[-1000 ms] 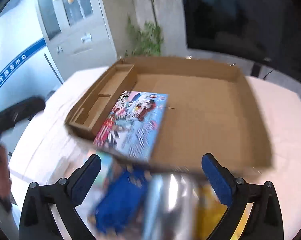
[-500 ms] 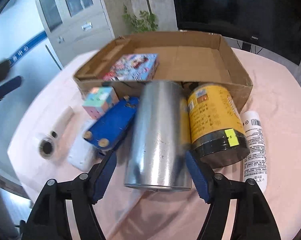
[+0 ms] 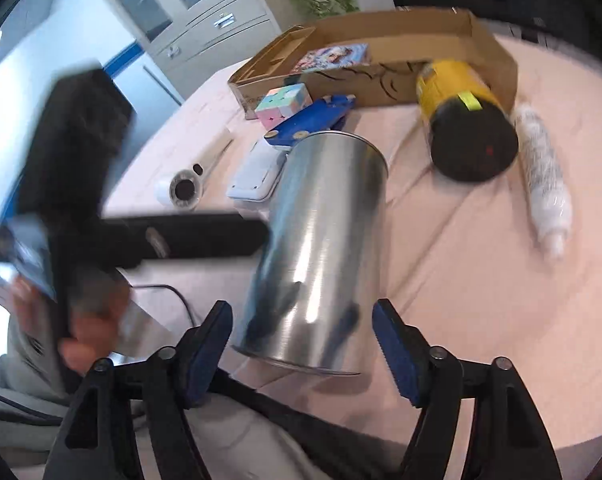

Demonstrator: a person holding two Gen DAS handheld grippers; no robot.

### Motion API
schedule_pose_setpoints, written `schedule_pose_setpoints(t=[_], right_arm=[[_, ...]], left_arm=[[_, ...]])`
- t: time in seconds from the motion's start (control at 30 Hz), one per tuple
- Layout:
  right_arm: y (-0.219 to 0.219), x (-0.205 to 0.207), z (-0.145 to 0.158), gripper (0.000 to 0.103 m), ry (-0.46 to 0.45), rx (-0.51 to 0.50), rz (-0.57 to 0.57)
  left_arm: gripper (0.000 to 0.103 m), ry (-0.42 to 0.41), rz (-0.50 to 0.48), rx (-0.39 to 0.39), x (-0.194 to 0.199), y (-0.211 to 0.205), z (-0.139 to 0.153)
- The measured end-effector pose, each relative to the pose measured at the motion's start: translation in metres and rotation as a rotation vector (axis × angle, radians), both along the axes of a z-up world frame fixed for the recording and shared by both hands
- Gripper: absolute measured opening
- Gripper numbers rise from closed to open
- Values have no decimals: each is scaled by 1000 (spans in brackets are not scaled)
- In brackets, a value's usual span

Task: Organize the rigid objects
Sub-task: 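Grasp the silver canister with the left tool and place it beside the game box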

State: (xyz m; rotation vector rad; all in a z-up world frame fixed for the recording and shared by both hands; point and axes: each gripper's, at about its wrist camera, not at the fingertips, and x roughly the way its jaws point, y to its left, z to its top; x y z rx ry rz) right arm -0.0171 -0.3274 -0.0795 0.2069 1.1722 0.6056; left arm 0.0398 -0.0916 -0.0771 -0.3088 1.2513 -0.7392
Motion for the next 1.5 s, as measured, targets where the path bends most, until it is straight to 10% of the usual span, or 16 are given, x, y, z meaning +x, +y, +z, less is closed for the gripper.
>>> schedule_pose_setpoints(t=[0.1, 0.33, 0.8, 1.13, 1.5], right_arm=[[9, 13, -21, 82, 98, 94, 36], [51, 17, -9, 84, 17, -21, 85], [46, 6, 40, 84, -93, 34, 45], [22, -18, 54, 83, -148, 114, -38], [36, 44, 132, 83, -350, 131, -32]], left_arm=[[100, 72, 3, -1, 8, 2, -13], [95, 82, 30, 141, 11, 4, -25], [94, 70, 97, 70, 19, 13, 9], [91, -142, 46, 106, -16, -16, 51], [89, -383, 106, 53, 47, -11, 143]])
